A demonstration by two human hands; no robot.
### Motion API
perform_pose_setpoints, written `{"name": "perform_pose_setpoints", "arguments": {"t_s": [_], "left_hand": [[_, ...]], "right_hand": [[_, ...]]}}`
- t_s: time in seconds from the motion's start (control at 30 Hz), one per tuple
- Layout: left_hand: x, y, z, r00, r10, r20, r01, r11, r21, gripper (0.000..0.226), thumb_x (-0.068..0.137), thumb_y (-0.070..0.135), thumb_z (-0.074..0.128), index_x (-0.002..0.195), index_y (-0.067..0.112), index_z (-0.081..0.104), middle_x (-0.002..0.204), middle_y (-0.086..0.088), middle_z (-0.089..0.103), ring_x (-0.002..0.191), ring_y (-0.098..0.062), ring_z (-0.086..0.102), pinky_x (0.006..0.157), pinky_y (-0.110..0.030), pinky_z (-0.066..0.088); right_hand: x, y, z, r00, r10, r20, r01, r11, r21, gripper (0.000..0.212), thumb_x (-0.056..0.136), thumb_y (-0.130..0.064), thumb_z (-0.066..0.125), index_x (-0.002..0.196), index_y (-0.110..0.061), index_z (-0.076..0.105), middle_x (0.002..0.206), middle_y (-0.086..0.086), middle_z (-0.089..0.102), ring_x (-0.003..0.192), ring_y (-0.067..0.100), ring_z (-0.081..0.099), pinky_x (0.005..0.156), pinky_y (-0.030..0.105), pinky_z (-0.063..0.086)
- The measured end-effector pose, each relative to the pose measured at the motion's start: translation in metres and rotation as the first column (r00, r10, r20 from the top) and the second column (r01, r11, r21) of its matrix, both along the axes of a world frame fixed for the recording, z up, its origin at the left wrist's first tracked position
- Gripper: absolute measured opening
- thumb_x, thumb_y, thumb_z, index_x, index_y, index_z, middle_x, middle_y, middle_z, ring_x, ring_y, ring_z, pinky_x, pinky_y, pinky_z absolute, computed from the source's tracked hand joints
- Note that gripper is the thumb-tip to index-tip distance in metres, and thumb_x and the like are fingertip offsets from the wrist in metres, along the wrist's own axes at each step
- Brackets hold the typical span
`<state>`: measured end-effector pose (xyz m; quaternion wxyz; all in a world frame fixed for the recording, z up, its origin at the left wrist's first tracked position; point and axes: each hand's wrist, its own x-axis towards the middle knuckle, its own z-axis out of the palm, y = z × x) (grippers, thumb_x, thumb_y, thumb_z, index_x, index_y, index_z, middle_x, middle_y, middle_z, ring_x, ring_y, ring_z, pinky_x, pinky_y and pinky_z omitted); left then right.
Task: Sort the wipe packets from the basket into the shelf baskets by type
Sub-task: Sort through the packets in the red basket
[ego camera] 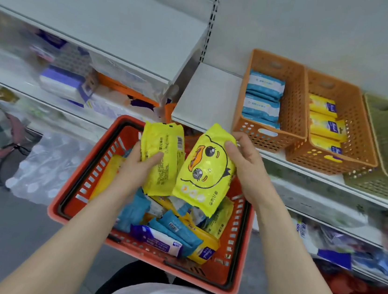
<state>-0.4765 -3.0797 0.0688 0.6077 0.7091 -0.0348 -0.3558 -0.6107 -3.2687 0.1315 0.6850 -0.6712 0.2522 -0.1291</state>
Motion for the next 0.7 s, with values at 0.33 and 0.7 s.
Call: {"name": "perform_pose_setpoints", "arguments": {"t_s": [0.33, 0.7], "left_hand": [[-0.021, 0.022, 0.001, 0.995, -0.025, -0.094, 0.030, 0.998, 0.053, 0.082, 0.059, 0.045, 0.089, 0.128, 0.024, 0.050, 0.120, 0.001, 0.068, 0.107, -0.021, 0.067, 0.093, -0.049, 0.054], [0.015, 0.085, -0.010, 0.951, 0.268, 0.152, -0.285, 0.953, 0.101, 0.063, 0.078, 0.023, 0.082, 0.128, 0.018, 0.044, 0.113, 0.003, 0.065, 0.099, -0.016, 0.068, 0.089, -0.044, 0.057]], "right_hand": [[0.033, 0.040, -0.046, 0.988, -0.024, -0.153, -0.045, 0.900, -0.433, 0.019, 0.099, -0.027, 0.052, 0.117, -0.025, 0.055, 0.106, -0.008, 0.063, 0.096, 0.011, 0.061, 0.081, 0.030, 0.051], [0.020, 0.080, -0.130, 0.635, 0.245, -0.733, -0.723, 0.522, -0.452, 0.040, 0.089, -0.022, 0.058, 0.129, -0.018, 0.058, 0.121, 0.010, 0.058, 0.110, 0.030, 0.057, 0.085, 0.038, 0.050]]}}
